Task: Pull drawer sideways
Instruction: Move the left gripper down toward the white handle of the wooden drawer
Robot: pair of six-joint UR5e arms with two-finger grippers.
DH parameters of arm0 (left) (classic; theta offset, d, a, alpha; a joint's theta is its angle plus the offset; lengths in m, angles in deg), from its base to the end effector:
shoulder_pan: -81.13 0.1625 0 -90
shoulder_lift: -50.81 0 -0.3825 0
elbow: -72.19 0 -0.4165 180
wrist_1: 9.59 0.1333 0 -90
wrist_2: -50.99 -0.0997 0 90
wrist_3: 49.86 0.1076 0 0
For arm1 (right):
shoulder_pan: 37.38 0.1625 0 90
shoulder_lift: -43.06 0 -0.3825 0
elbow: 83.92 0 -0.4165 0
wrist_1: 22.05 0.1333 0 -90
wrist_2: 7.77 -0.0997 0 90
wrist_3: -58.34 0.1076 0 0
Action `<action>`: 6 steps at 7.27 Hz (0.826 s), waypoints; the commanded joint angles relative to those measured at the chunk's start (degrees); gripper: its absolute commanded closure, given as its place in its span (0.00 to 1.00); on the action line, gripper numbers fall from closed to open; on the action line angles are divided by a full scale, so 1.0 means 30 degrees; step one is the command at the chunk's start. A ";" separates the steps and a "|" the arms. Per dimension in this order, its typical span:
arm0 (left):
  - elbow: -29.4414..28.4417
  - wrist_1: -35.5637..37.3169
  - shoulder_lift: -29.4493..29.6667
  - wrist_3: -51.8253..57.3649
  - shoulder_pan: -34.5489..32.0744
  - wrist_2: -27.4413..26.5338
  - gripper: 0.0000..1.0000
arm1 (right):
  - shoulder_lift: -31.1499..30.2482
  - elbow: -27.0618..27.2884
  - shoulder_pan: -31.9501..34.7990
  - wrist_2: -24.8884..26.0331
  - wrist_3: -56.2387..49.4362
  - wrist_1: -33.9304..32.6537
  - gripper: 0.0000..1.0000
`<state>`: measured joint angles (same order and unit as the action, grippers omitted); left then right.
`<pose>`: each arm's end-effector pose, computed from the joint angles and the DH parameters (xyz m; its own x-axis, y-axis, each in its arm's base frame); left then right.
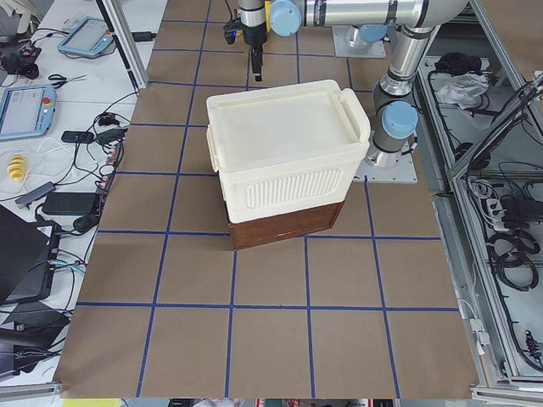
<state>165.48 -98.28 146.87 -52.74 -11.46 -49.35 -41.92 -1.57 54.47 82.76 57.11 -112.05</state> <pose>-0.1381 -0.5296 0.3564 -0.9826 0.0197 -0.1845 -0.0046 0.9914 0.1308 0.1501 -0.5495 0.4597 -0.9985 -0.0533 0.0102 -0.0537 0.9975 -0.0457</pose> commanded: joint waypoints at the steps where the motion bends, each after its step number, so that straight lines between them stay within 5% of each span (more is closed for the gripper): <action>1: 0.1912 0.1606 0.1783 -0.0183 -0.0076 -0.3366 0.00 | -0.0002 -0.0001 0.0000 0.0001 0.0000 0.0000 0.00; 6: 0.2477 0.0444 0.4950 -0.1234 -0.0744 -1.2970 0.00 | -0.0002 -0.0001 0.0000 0.0001 0.0000 0.0000 0.00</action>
<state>172.39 -95.51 160.50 -55.66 -12.42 -81.68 -41.92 -1.57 54.47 82.76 57.11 -112.06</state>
